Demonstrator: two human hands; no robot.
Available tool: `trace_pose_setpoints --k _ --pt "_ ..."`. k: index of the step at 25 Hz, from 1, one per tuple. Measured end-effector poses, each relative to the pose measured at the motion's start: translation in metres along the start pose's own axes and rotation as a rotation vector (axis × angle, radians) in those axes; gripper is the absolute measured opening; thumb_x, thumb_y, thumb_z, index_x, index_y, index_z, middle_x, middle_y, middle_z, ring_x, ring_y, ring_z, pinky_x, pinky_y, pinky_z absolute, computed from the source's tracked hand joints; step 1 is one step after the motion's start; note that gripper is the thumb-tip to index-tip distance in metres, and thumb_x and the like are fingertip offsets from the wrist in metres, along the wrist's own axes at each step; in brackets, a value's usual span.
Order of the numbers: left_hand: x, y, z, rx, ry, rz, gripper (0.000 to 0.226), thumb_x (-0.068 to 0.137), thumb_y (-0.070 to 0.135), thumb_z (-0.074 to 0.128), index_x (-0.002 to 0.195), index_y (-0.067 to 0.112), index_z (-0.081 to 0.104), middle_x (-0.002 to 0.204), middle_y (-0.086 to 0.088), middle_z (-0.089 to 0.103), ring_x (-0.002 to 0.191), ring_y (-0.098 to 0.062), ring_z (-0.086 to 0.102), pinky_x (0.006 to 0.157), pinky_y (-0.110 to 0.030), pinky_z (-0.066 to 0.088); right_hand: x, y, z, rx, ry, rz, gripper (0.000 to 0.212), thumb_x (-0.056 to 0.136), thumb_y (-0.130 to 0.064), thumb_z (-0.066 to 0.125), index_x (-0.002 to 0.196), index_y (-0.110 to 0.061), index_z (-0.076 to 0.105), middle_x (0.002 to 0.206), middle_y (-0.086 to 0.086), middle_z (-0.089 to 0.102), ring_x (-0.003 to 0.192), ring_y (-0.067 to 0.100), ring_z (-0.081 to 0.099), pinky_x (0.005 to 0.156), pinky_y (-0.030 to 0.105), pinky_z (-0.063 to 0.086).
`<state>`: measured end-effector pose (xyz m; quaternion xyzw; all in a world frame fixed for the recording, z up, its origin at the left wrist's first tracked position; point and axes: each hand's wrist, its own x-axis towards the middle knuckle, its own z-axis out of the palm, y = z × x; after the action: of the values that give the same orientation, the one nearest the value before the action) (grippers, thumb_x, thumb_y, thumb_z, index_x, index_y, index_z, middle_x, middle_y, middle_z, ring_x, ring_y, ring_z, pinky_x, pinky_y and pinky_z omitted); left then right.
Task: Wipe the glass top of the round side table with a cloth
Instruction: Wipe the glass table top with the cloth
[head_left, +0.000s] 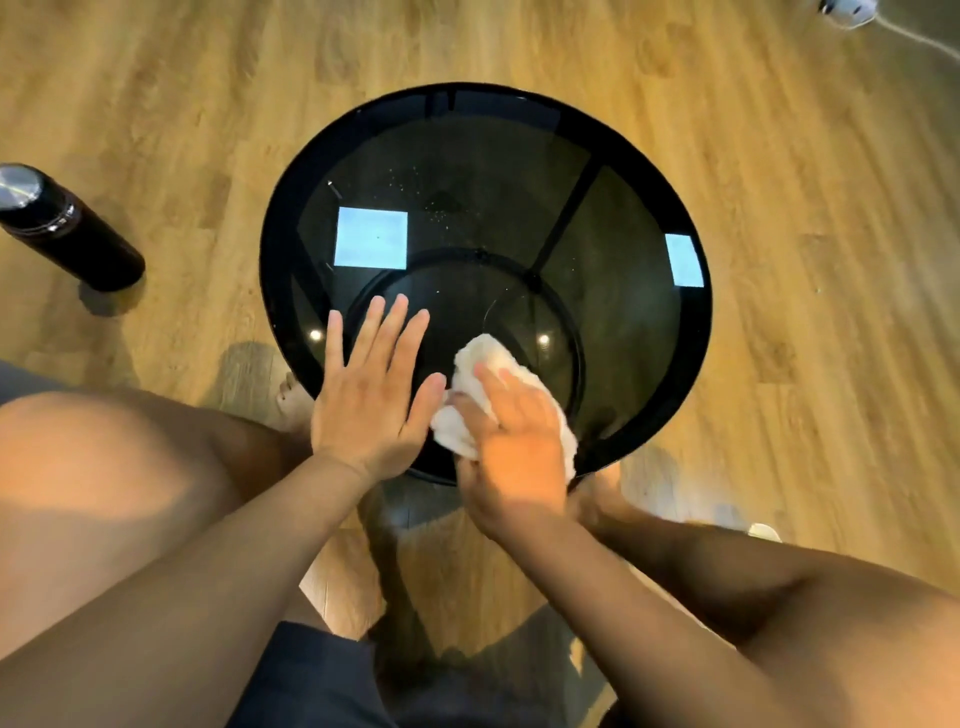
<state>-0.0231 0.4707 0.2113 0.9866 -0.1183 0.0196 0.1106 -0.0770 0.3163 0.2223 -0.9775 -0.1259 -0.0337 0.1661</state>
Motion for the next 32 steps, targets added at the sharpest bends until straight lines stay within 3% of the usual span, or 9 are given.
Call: trace_pose_setpoints --k 2,5,11,14,17,21,23,25,32 --pt "-0.002 0.000 0.000 -0.010 0.019 -0.003 0.061 0.101 0.046 0.015 0.151 0.014 0.029 0.160 -0.011 0.029 0.150 -0.028 0.018 0.122 -0.054 0.003 -0.004 -0.018 -0.001 0.029 -0.052 -0.024 0.049 0.077 -0.027 0.076 0.124 -0.021 0.064 0.142 0.006 0.054 0.132 0.033 0.048 0.108 0.054 0.041" --pt "0.000 0.001 0.000 -0.033 -0.002 -0.016 0.064 0.099 0.048 0.017 0.151 0.014 0.029 0.160 -0.011 0.028 0.151 -0.028 0.018 0.122 -0.055 0.003 0.003 0.052 -0.032 -0.029 -0.059 -0.159 0.052 0.072 -0.026 0.077 0.121 -0.019 0.062 0.126 0.010 0.062 0.112 0.035 0.060 0.090 0.050 0.051" --pt "0.001 -0.001 0.001 -0.024 -0.013 -0.039 0.063 0.099 0.052 0.020 0.152 0.018 0.026 0.162 -0.006 0.026 0.152 -0.025 0.014 0.121 -0.055 0.004 0.037 0.205 -0.081 -0.293 0.023 0.369 0.041 0.088 -0.038 0.047 0.124 -0.026 0.063 0.134 0.016 0.052 0.116 0.044 0.050 0.098 0.044 0.044" --pt "0.001 0.000 0.000 -0.032 -0.011 -0.035 0.065 0.099 0.053 0.017 0.152 0.017 0.028 0.161 -0.006 0.028 0.151 -0.025 0.017 0.121 -0.056 0.007 0.040 0.161 -0.066 -0.278 0.043 0.402 0.037 0.088 -0.026 0.055 0.124 -0.019 0.062 0.134 0.019 0.052 0.108 0.047 0.047 0.092 0.040 0.040" --pt "0.001 0.000 0.001 -0.048 0.001 -0.022 0.065 0.099 0.052 0.016 0.151 0.016 0.031 0.160 -0.006 0.030 0.150 -0.026 0.020 0.121 -0.056 0.008 0.030 0.081 -0.037 -0.206 0.127 0.194 0.036 0.080 -0.019 0.059 0.115 -0.015 0.067 0.123 0.021 0.058 0.095 0.039 0.048 0.080 0.041 0.046" --pt "-0.002 -0.002 0.003 -0.049 0.025 -0.011 0.060 0.099 0.041 0.018 0.150 0.014 0.033 0.159 -0.009 0.032 0.150 -0.026 0.022 0.123 -0.052 0.004 0.018 -0.010 0.008 0.057 -0.012 0.125 0.039 0.092 -0.033 0.053 0.129 -0.024 0.052 0.122 0.005 0.051 0.097 0.020 0.048 0.075 0.023 0.041" --pt "-0.002 -0.001 0.002 -0.050 0.024 -0.014 0.060 0.098 0.041 0.019 0.150 0.014 0.033 0.159 -0.008 0.031 0.150 -0.026 0.021 0.123 -0.050 0.001 0.014 -0.009 0.001 0.018 -0.062 -0.018 0.045 0.088 -0.038 0.057 0.130 -0.023 0.054 0.127 0.005 0.050 0.096 0.018 0.044 0.073 0.016 0.036" --pt "-0.001 0.001 0.001 -0.043 0.010 -0.024 0.061 0.099 0.046 0.021 0.151 0.015 0.031 0.160 -0.007 0.030 0.151 -0.024 0.019 0.123 -0.050 0.001 0.013 0.043 -0.020 -0.053 -0.121 -0.117 0.045 0.082 -0.039 0.059 0.124 -0.023 0.063 0.127 0.009 0.053 0.094 0.027 0.048 0.074 0.031 0.045" --pt "0.001 0.000 0.003 -0.032 0.017 -0.041 0.063 0.099 0.051 0.023 0.150 0.017 0.031 0.160 -0.006 0.030 0.150 -0.025 0.021 0.122 -0.053 0.005 0.049 0.197 -0.078 -0.294 -0.012 0.461 0.040 0.087 -0.044 0.041 0.119 -0.030 0.060 0.127 0.013 0.058 0.106 0.041 0.057 0.089 0.048 0.052"
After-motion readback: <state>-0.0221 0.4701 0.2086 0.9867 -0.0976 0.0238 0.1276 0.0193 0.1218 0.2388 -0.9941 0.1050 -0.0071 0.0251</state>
